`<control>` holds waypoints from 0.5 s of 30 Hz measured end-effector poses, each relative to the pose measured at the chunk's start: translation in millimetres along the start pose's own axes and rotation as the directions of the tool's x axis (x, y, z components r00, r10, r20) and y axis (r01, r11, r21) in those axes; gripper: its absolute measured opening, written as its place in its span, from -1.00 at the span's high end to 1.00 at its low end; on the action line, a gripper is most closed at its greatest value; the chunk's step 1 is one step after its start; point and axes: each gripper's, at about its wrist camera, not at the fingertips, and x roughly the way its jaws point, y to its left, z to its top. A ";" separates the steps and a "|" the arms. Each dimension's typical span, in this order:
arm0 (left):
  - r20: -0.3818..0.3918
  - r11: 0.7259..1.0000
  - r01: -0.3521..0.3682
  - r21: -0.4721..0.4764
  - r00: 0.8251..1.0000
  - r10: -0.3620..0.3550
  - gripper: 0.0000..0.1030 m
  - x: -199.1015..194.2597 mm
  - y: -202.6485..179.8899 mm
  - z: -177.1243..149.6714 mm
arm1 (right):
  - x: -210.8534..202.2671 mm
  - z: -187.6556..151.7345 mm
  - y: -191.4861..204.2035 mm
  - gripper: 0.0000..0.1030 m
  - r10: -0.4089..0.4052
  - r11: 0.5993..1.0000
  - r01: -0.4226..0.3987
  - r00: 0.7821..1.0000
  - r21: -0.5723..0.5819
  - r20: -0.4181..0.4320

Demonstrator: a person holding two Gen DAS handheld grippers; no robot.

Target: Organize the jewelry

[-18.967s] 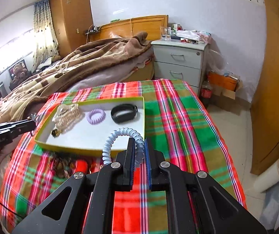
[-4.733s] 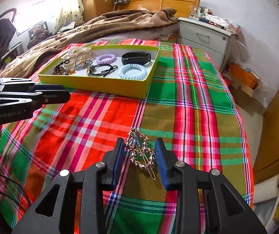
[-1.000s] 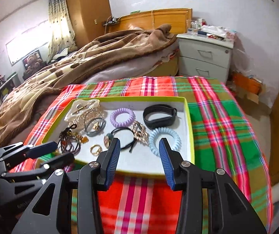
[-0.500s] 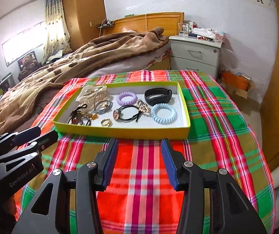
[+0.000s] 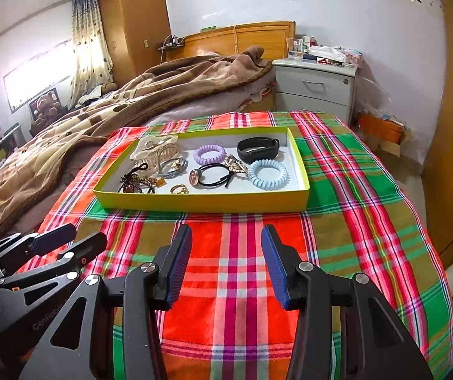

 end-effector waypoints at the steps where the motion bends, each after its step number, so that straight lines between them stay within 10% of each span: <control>1: 0.000 1.000 0.003 -0.001 1.000 -0.003 0.11 -0.3 0.6 -0.1 | 0.0 0.3 -0.1 0.10 0.000 1.000 0.000 1.000 0.002 -0.001; 15: 0.003 1.000 -0.006 -0.002 1.000 0.006 0.11 -4.5 2.6 -3.7 | -6.0 -2.5 -0.3 0.10 -0.002 1.000 0.002 1.000 0.011 0.006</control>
